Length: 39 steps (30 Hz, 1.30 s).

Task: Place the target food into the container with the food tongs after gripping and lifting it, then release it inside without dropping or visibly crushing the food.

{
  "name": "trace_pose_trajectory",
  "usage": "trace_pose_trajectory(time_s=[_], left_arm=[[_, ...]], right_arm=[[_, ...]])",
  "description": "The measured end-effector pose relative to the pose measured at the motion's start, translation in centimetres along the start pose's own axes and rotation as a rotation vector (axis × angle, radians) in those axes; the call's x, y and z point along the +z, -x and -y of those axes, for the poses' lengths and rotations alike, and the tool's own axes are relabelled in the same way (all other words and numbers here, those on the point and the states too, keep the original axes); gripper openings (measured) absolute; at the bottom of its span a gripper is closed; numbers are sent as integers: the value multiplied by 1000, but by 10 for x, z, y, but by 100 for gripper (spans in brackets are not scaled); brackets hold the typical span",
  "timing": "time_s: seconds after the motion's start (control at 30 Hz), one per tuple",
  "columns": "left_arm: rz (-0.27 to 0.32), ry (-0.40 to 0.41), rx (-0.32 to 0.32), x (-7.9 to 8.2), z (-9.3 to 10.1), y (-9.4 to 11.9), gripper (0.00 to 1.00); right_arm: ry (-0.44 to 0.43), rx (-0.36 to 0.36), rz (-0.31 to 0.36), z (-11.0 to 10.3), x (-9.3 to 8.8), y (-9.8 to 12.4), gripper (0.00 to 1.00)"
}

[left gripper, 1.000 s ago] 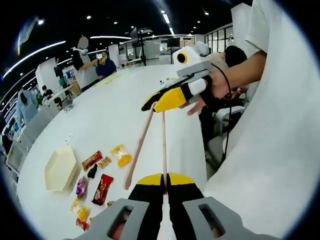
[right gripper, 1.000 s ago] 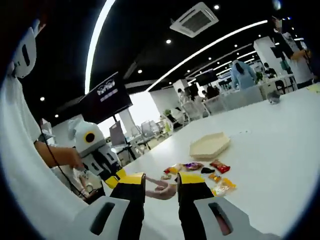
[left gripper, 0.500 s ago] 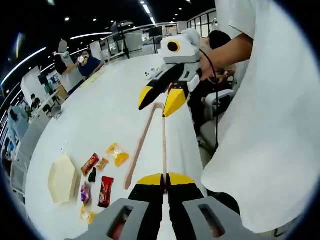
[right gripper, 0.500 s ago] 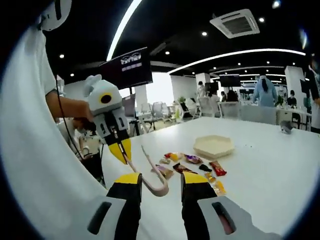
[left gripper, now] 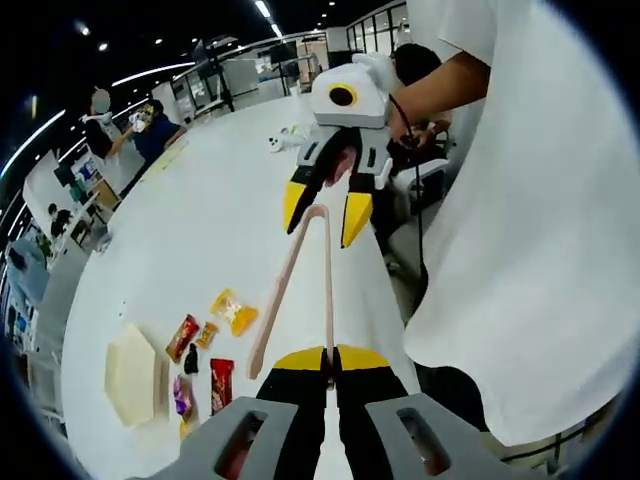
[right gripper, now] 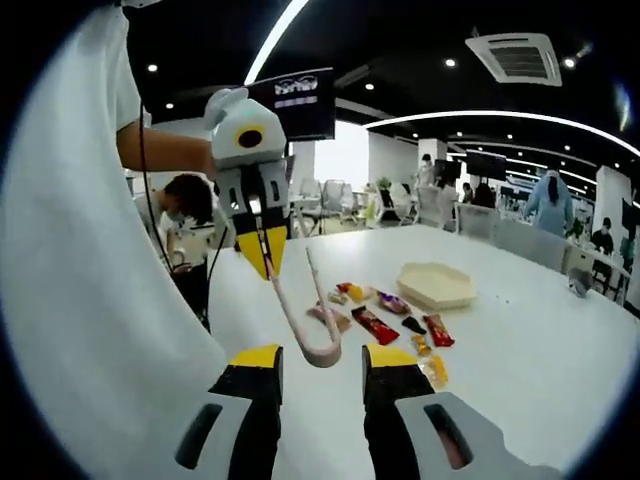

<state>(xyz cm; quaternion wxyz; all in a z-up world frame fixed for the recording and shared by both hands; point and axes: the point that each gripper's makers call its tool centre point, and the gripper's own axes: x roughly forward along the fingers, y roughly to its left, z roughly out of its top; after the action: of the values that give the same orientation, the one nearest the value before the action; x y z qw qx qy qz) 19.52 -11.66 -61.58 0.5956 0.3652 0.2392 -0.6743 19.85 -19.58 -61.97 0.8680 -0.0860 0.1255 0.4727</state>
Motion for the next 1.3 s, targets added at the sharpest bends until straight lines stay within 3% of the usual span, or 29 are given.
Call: trace_pose_trajectory(time_s=[0.27, 0.53, 0.73, 0.8, 0.9, 1.07, 1.13, 1.3], left_arm=[[-18, -31, -28, 6, 6, -8, 0], [-14, -30, -39, 8, 8, -9, 0], [20, -12, -42, 9, 5, -9, 0], [99, 49, -57, 17, 6, -8, 0], [200, 127, -83, 27, 6, -2, 0], [266, 159, -103, 30, 9, 0, 0], [323, 211, -142, 37, 14, 1, 0], [400, 269, -167, 42, 13, 2, 0]], right_arm=[[-31, 7, 11, -4, -2, 2, 31], [-5, 25, -9, -10, -4, -3, 30], [-78, 31, 59, -7, 10, 1, 29], [-250, 50, 197, -5, 31, 6, 28], [-300, 55, 256, -2, 42, 12, 28], [-316, 73, 282, -3, 48, 12, 28], [-335, 90, 306, -6, 53, 11, 28], [-333, 110, 317, -12, 58, 5, 27]])
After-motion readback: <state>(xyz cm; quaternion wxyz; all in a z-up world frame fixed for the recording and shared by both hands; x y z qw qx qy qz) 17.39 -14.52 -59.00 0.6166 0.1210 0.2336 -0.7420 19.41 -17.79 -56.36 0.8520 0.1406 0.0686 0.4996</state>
